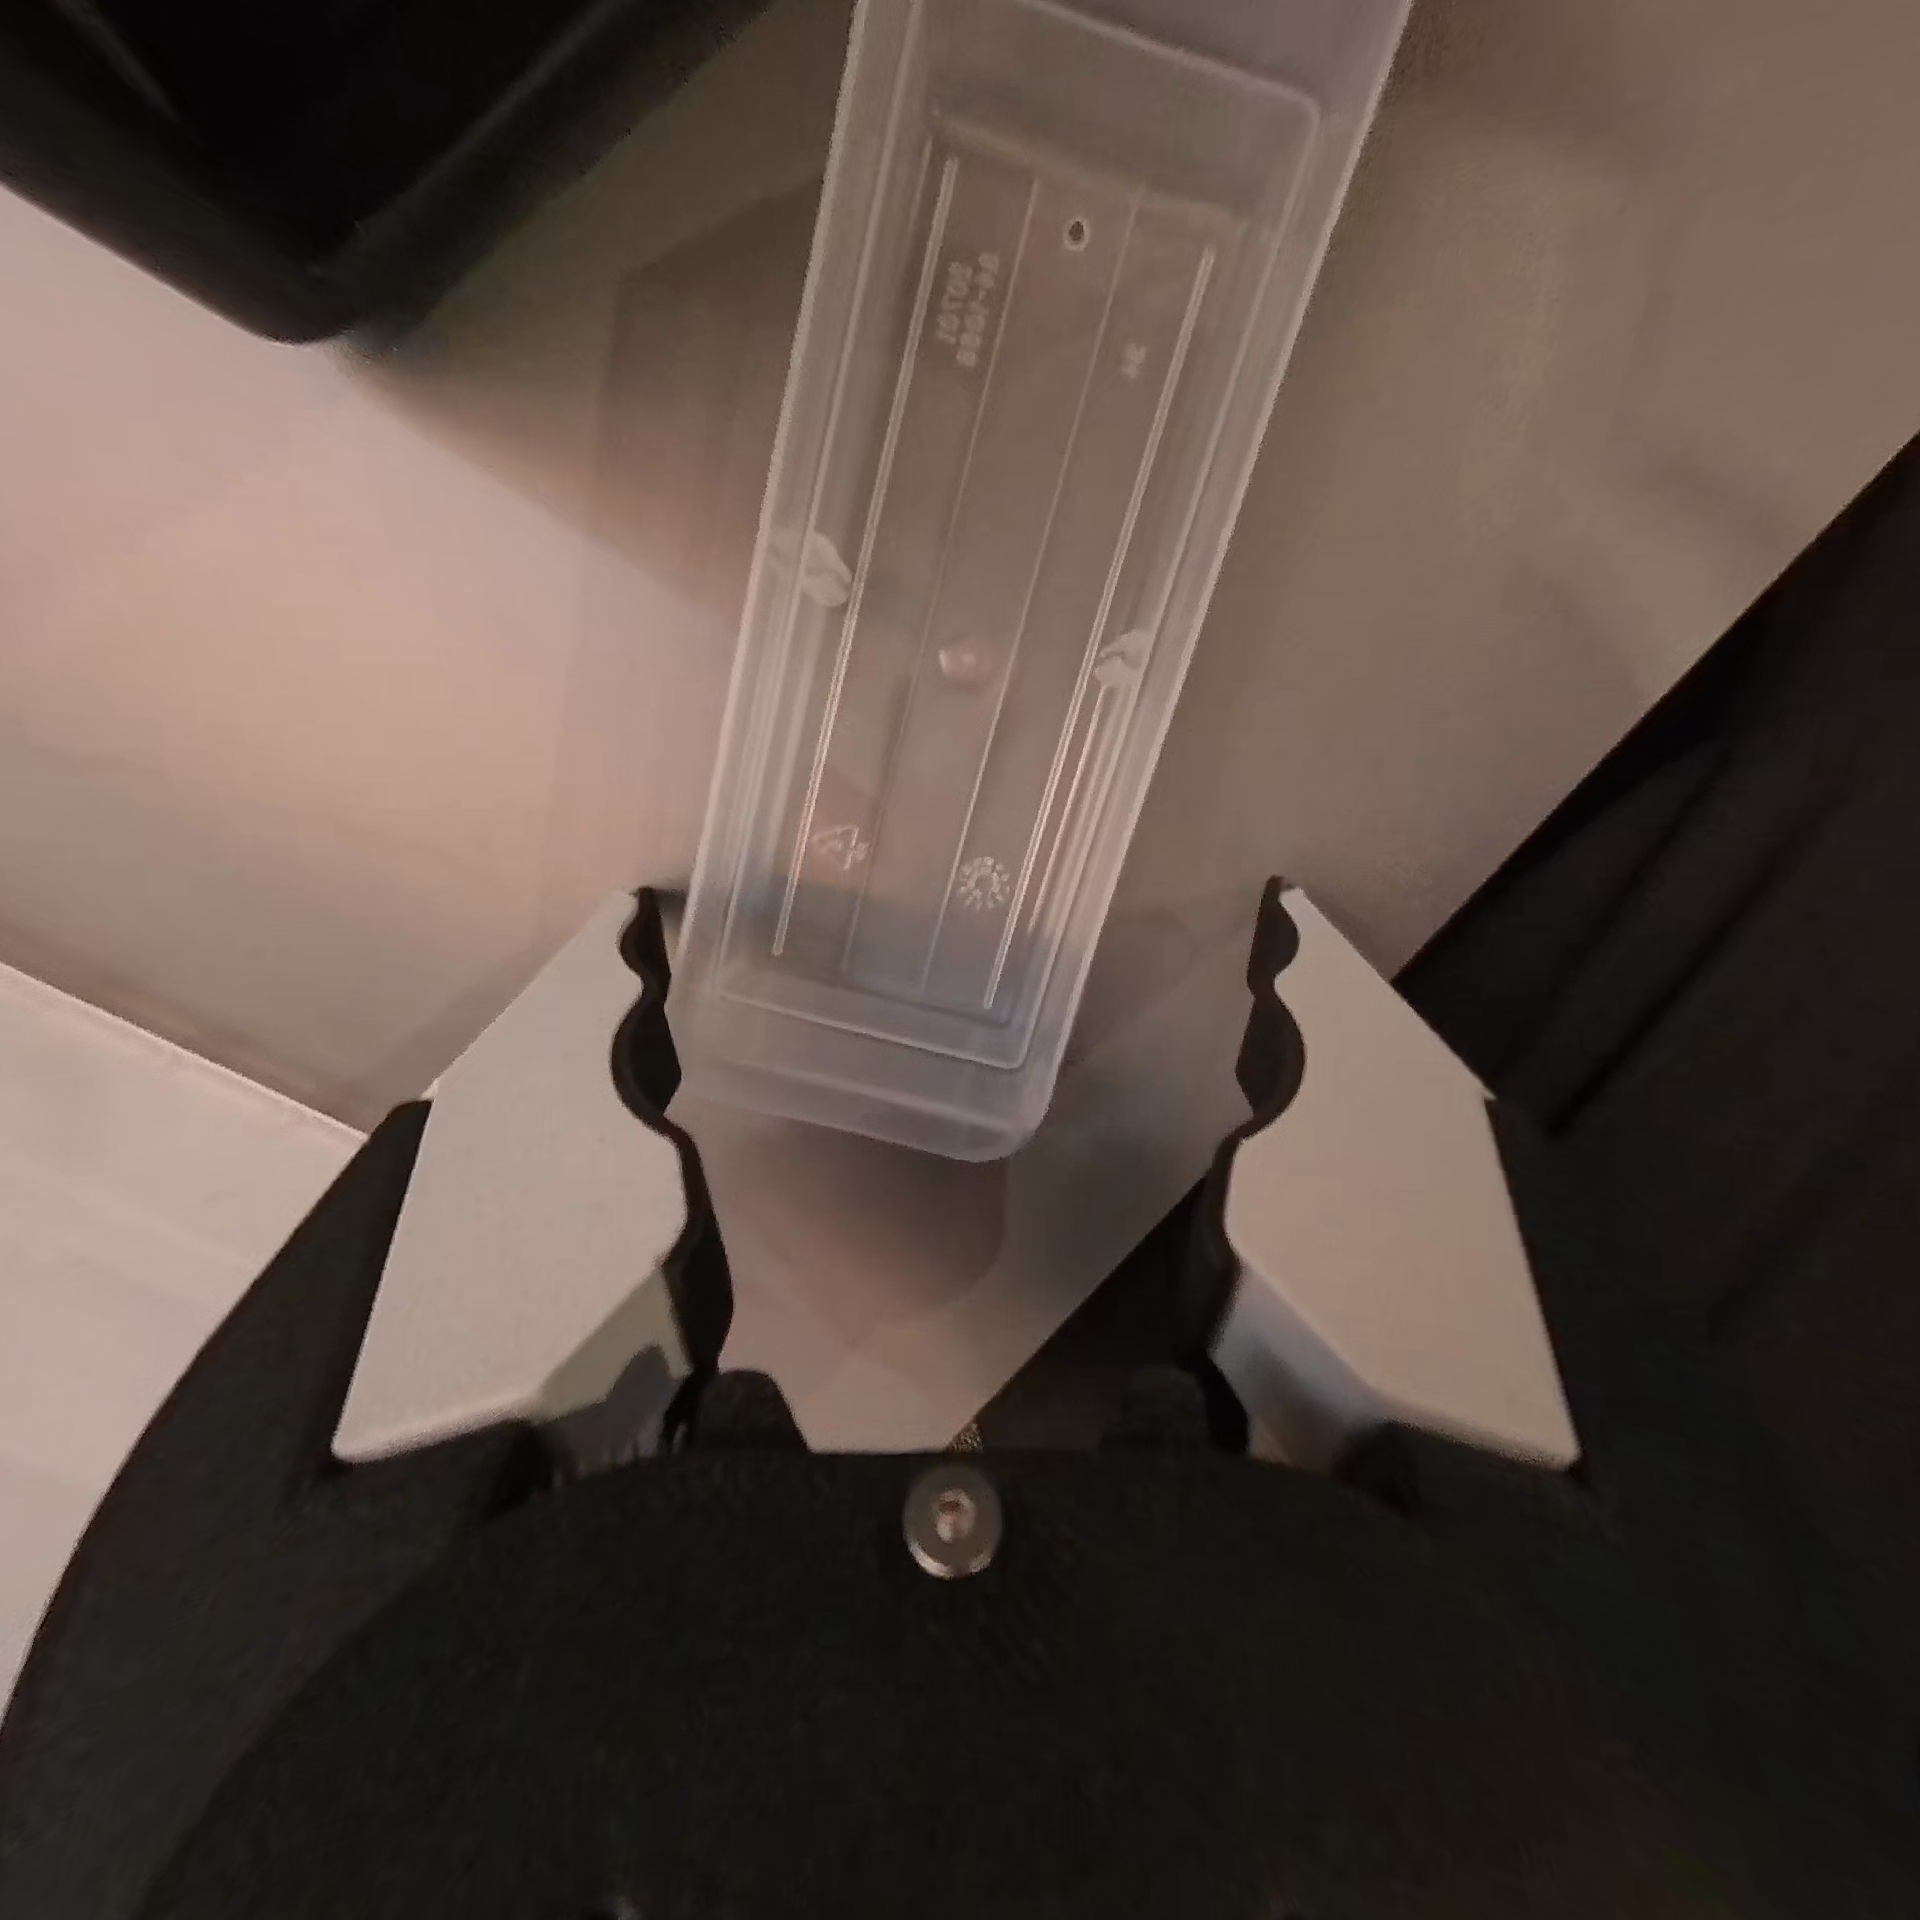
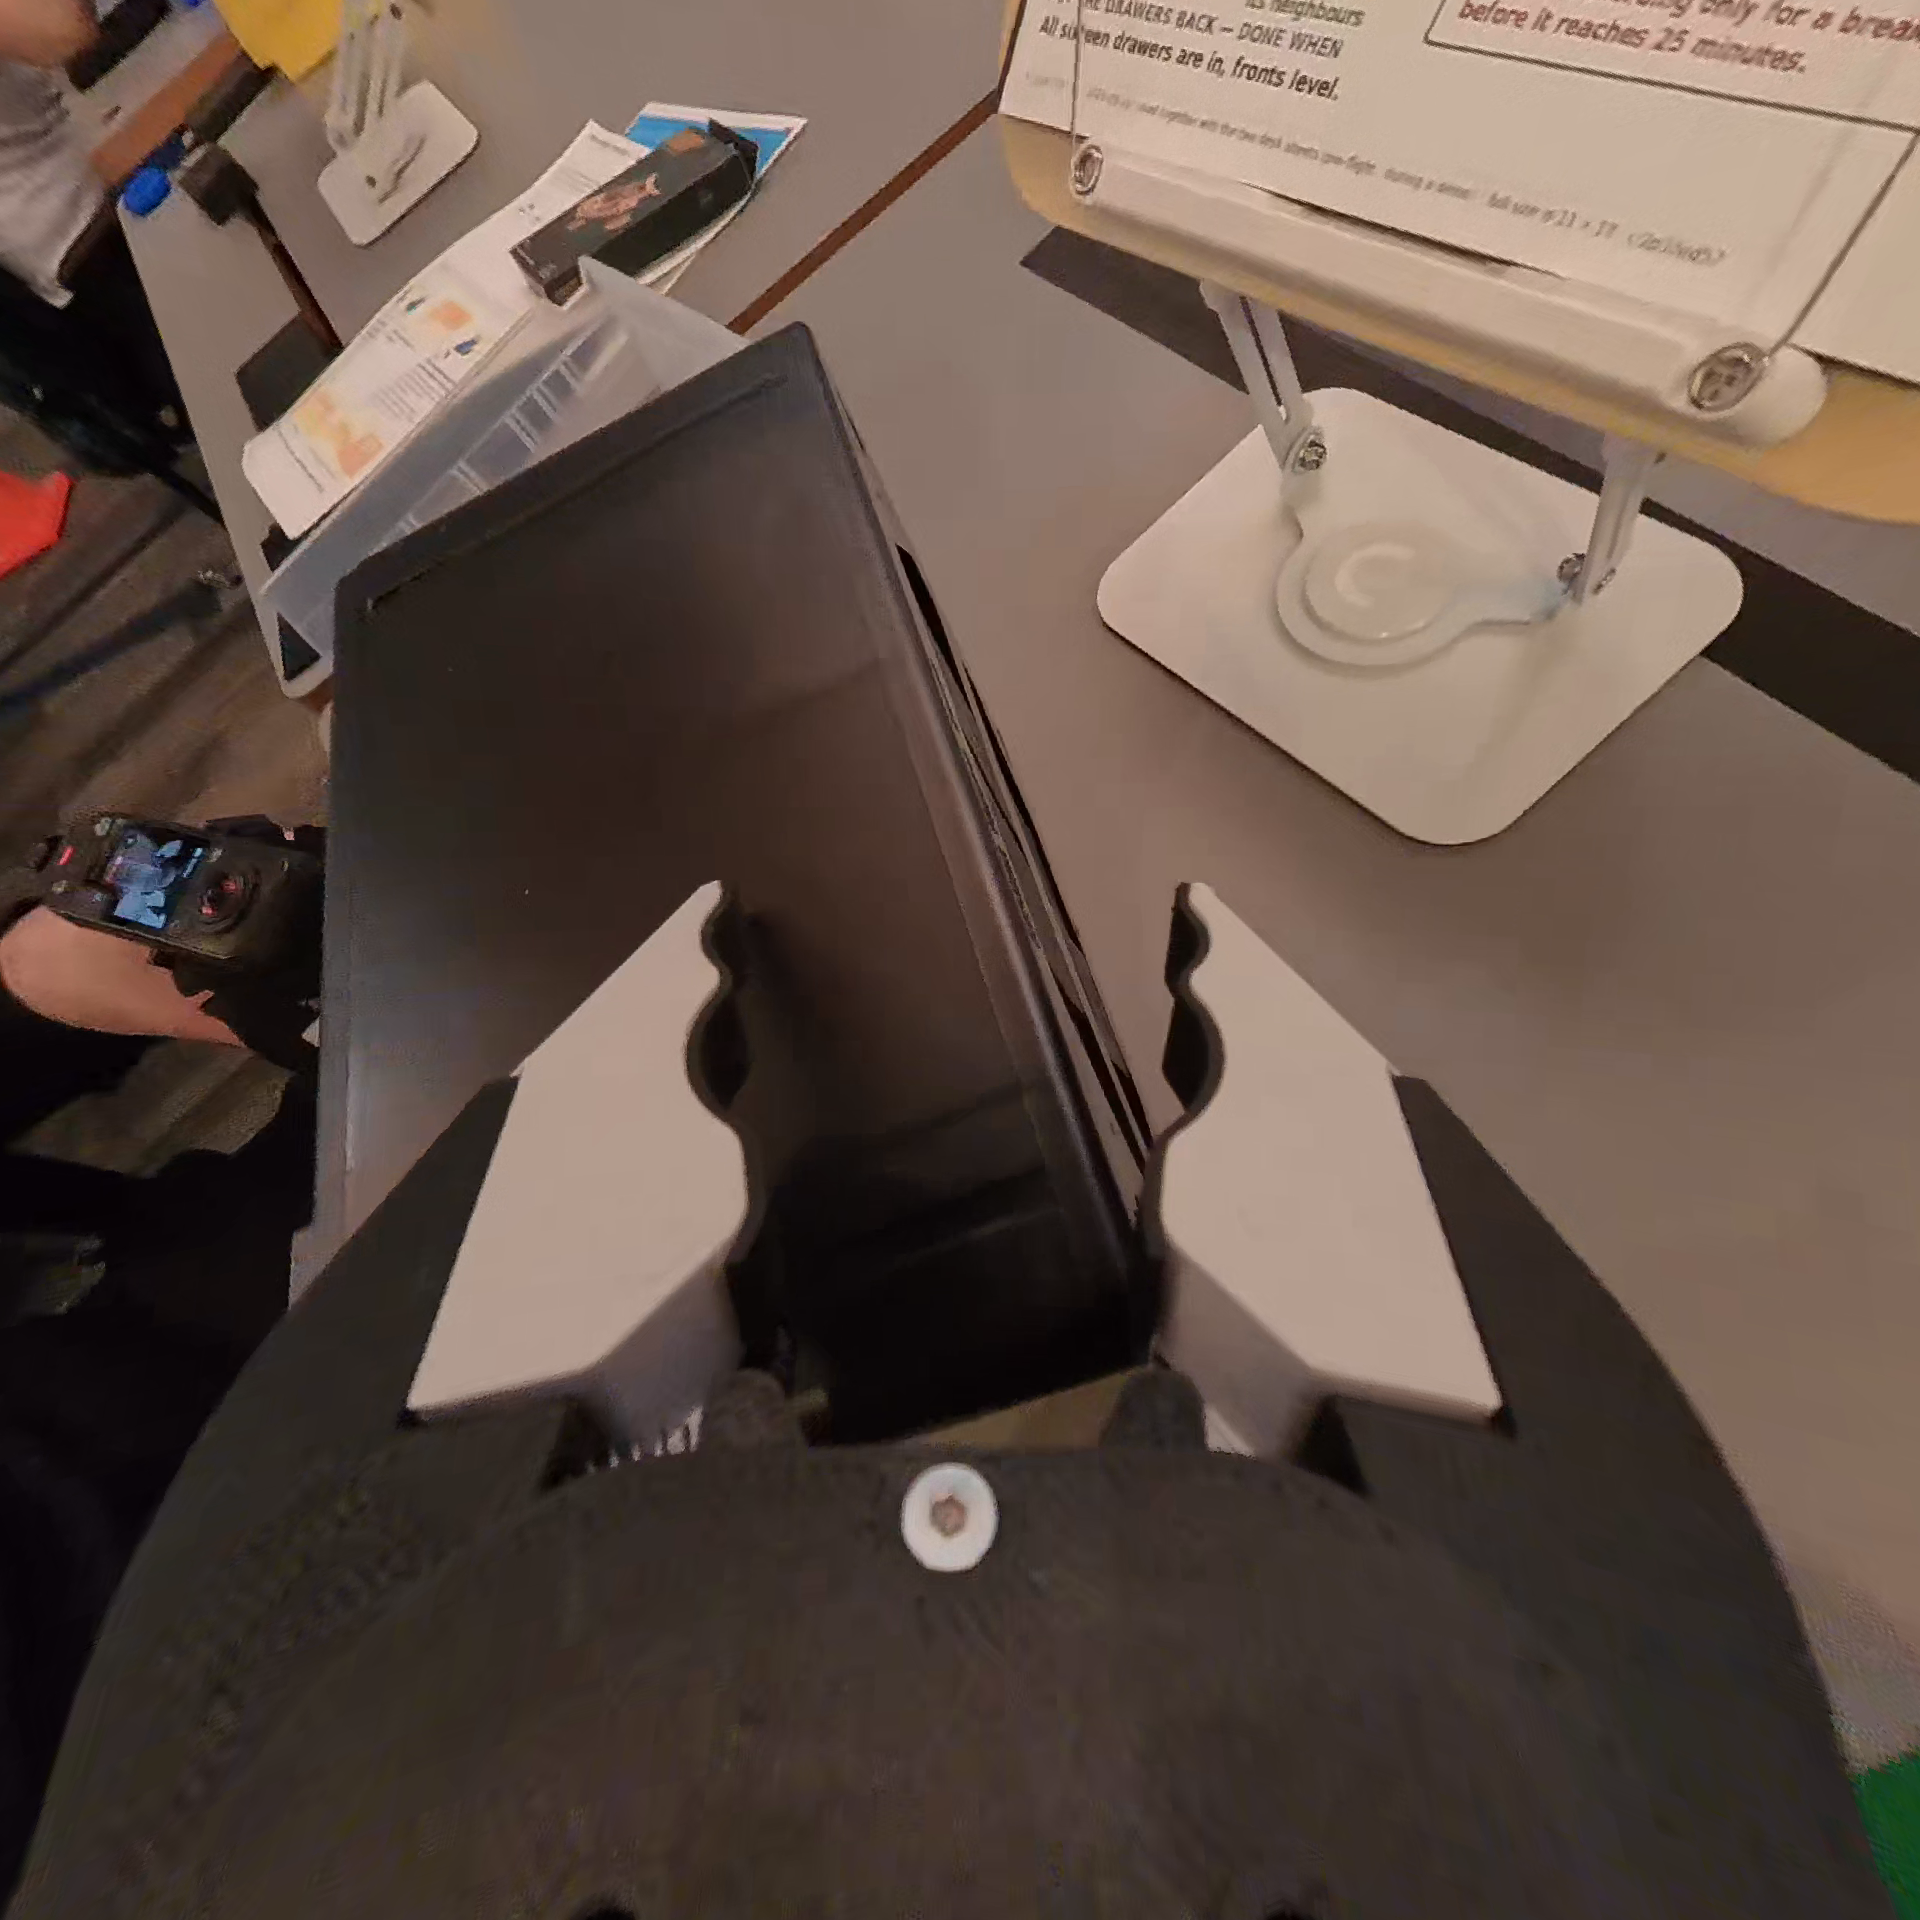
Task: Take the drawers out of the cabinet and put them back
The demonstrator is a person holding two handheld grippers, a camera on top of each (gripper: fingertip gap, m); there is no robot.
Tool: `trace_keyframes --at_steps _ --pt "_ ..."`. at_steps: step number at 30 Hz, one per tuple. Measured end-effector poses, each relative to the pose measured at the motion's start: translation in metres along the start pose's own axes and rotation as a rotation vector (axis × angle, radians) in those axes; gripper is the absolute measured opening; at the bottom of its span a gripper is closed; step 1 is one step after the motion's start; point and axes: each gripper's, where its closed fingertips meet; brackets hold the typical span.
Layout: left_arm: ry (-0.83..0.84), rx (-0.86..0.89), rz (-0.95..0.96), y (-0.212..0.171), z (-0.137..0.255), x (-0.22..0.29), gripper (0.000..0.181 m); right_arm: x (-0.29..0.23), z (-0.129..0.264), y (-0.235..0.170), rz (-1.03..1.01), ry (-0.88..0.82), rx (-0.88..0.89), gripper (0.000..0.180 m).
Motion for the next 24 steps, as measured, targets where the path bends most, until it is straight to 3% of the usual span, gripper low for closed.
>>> trace_keyframes --at_steps 4,7,10,15,19,24 --pt "0.013 -0.002 0.015 -0.005 0.002 -0.001 0.1 -0.001 0.016 -0.006 0.078 -0.16 0.035 0.084" --pt "0.016 0.003 0.033 -0.008 0.006 -0.004 0.067 -0.016 0.025 0.014 0.208 -0.237 0.092 0.077" --pt "0.022 -0.003 0.043 -0.011 0.006 -0.004 0.066 -0.044 0.014 0.032 0.339 -0.201 0.077 0.071" --pt "0.014 0.027 0.136 -0.016 0.019 -0.004 0.066 -0.042 -0.022 0.043 0.411 -0.228 -0.02 0.092" --pt "-0.015 0.061 0.325 -0.023 0.028 -0.012 0.066 -0.035 -0.03 0.037 0.35 -0.215 -0.072 0.085" --pt "-0.021 0.012 0.395 -0.021 0.027 -0.021 0.066 -0.037 -0.032 0.032 0.286 -0.144 -0.107 0.075"
Point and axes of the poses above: each gripper's, where its closed fingertips meet, z back along the fingers, y out of its top, x = y × z across the jaws, and after that the axes turned 11 degrees about -x, right-handed
